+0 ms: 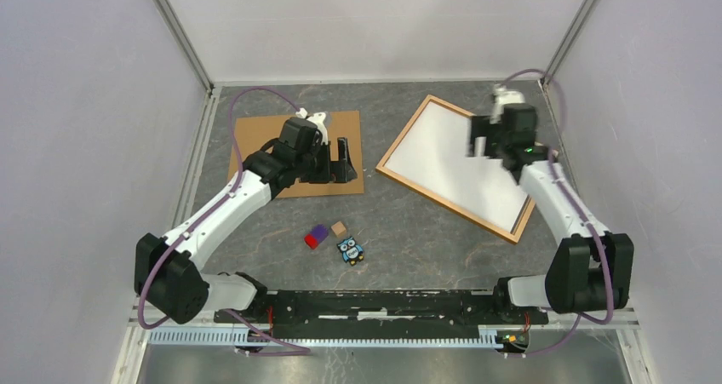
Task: Put the photo into the frame
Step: Turn over the photo from the photo frame.
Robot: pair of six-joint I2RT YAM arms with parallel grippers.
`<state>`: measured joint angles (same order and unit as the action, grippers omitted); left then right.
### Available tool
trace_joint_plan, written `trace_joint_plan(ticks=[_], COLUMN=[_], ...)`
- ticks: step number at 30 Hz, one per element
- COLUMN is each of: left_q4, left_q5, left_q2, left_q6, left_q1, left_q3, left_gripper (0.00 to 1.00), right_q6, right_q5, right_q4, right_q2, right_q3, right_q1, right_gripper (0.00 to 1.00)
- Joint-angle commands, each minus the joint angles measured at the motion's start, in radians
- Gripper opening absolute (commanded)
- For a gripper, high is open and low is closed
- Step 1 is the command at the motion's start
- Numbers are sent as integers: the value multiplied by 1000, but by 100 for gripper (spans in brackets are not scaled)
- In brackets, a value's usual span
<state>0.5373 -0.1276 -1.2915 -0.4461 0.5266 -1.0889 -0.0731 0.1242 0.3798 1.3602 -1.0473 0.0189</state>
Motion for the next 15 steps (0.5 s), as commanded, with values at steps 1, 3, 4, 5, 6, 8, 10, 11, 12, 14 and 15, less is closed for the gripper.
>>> trace_joint_plan(ticks=[1, 3, 4, 5, 6, 8, 10, 11, 12, 14, 15], left_q4=[1, 19, 31, 43, 47, 37, 10, -6, -34, -105, -127], left_q5=[47, 79, 103, 123, 124, 125, 120, 102, 75, -2, -39], left_q2=[-63, -84, -90, -90, -85, -58, -14, 14, 41, 85, 94], left_q6=[60, 53, 42, 21, -2, -68, -173, -218, -277, -385, -430], left_q1=[-16, -20, -20, -19, -21, -28, -50, -66, -88, -141, -171], left_q3=[-23, -26, -25, -23, -18, 15, 74, 113, 152, 255, 293], left_gripper=[100, 100, 100, 100, 100, 100, 100, 100, 100, 100, 100], right_q6=[-138, -223, -253, -298, -329, -368, -379, -379, -373, -350, -335], right_q5=[-241, -251, -269, -290, -314, -389, -407, -405, -405, -404, -383], right_q4=[-379, -499, -552, -587, -596, -605, -618, -632, -641, -629, -623], right_q2=[-40, -10, 13, 53, 90, 182, 259, 285, 315, 383, 418], right_q3=[128, 159, 169, 164, 150, 104, 73, 63, 49, -23, -57], right_q1=[-246, -350, -387, -429, -459, -511, -545, -556, -560, -560, -559], right_gripper=[98, 98, 98, 98, 98, 98, 98, 98, 98, 98, 98])
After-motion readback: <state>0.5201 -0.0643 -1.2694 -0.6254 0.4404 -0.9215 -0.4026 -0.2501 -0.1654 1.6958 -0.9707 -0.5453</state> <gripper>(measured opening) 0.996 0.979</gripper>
